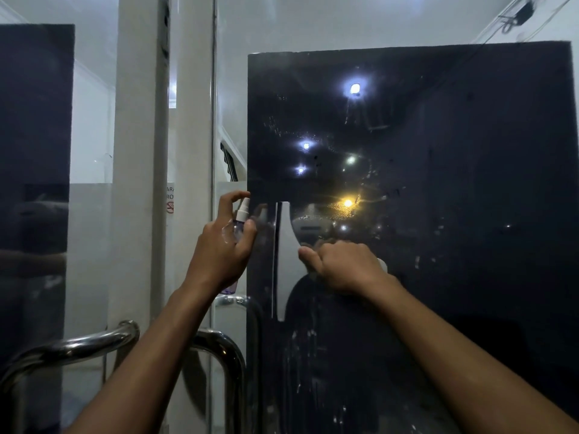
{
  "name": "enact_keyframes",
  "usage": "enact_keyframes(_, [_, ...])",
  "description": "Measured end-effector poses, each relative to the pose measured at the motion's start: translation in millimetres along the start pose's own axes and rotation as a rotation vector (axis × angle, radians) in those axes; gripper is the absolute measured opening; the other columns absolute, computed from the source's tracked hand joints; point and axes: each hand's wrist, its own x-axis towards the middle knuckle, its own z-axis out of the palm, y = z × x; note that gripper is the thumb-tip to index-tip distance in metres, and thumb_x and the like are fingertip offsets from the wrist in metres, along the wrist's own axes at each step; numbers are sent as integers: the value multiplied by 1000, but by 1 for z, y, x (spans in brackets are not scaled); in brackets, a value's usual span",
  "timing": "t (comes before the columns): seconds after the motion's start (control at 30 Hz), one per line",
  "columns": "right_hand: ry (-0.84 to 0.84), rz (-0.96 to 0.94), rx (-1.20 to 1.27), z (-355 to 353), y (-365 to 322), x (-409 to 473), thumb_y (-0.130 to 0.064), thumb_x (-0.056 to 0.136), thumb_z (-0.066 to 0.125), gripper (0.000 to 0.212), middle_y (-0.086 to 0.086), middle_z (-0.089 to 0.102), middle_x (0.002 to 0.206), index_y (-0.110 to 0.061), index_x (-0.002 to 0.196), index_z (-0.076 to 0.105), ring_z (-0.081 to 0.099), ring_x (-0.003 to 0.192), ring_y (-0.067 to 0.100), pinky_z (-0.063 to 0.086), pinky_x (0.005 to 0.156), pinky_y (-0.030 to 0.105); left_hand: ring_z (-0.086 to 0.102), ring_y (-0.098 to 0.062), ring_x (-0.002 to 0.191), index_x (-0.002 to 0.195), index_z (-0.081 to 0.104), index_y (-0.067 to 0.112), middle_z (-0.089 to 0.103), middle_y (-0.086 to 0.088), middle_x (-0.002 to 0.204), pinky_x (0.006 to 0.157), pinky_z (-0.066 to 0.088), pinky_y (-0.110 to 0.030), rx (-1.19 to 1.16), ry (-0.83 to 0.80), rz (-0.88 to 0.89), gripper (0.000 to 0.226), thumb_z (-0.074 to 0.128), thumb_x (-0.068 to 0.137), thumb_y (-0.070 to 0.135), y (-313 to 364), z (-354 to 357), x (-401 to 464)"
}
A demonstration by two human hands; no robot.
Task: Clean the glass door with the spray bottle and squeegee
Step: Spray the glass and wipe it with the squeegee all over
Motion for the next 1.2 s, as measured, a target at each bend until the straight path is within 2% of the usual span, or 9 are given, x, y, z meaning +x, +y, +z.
enact_keyframes(0.13, [-34,133,47,10,50,-28,-72,96,5,72,5,67,115,-30,112,61,64,100,24,48,83,43,64,-13,57,137,34,39,63,10,82,57,61,-43,-4,-9,-13,40,52,103,28,-2,1,-6])
enact_keyframes(0.27, [-102,304,109,6,101,-61,-80,88,3,70,0,66,94,-32,83,53,64,88,21,51,89,47,64,-10,59,138,33,39,63,13,82,58,62,-38,-19,-11,-12,42,52,103,28,-1,3,-10])
enact_keyframes(0.4, [0,352,120,-3,114,-81,-82,82,-1,78,-4,61,77,-28,77,55,59,70,13,51,77,42,64,-16,59,138,34,39,64,4,80,59,61,-46,-21,-13,-16,41,52,102,28,3,4,-12])
enact_keyframes(0.5, [58,288,173,-11,82,-76,-79,86,2,77,-6,59,74,-26,72,55,60,72,16,49,83,45,64,-19,57,137,34,39,64,1,75,58,60,-48,-14,-7,-14,41,52,102,26,5,4,-14])
enact_keyframes(0.57, [53,194,159,-13,50,-62,-74,93,7,76,1,65,86,-23,79,61,64,85,24,48,87,45,63,-18,54,137,34,39,63,1,72,56,60,-49,-12,2,-14,42,52,102,25,5,4,-16])
enact_keyframes(0.63, [37,83,101,-7,16,-44,-70,98,11,73,11,69,101,-21,88,65,65,94,32,46,81,44,61,-15,51,135,34,41,62,1,69,53,58,-49,-10,15,-22,41,51,102,25,3,4,-21])
enact_keyframes(0.83, [-74,-71,13,27,-41,-16,-62,103,13,72,13,70,103,-16,101,67,64,90,30,39,76,41,63,-13,51,136,32,42,59,0,66,48,57,-47,-7,13,-63,44,52,102,24,-7,4,-40])
enact_keyframes(1.03, [-30,40,6,32,28,-42,-68,99,9,68,7,70,99,-25,85,59,63,87,27,37,72,39,63,-13,54,138,33,37,59,1,68,50,58,-47,-3,13,-88,43,52,102,23,-12,7,-44])
enact_keyframes(1.2, [-46,246,-44,22,110,-82,-77,90,-1,80,-2,66,85,-25,83,60,63,77,16,45,71,37,64,-13,56,138,32,39,60,0,71,52,60,-46,-15,11,-90,44,52,102,23,-13,10,-43])
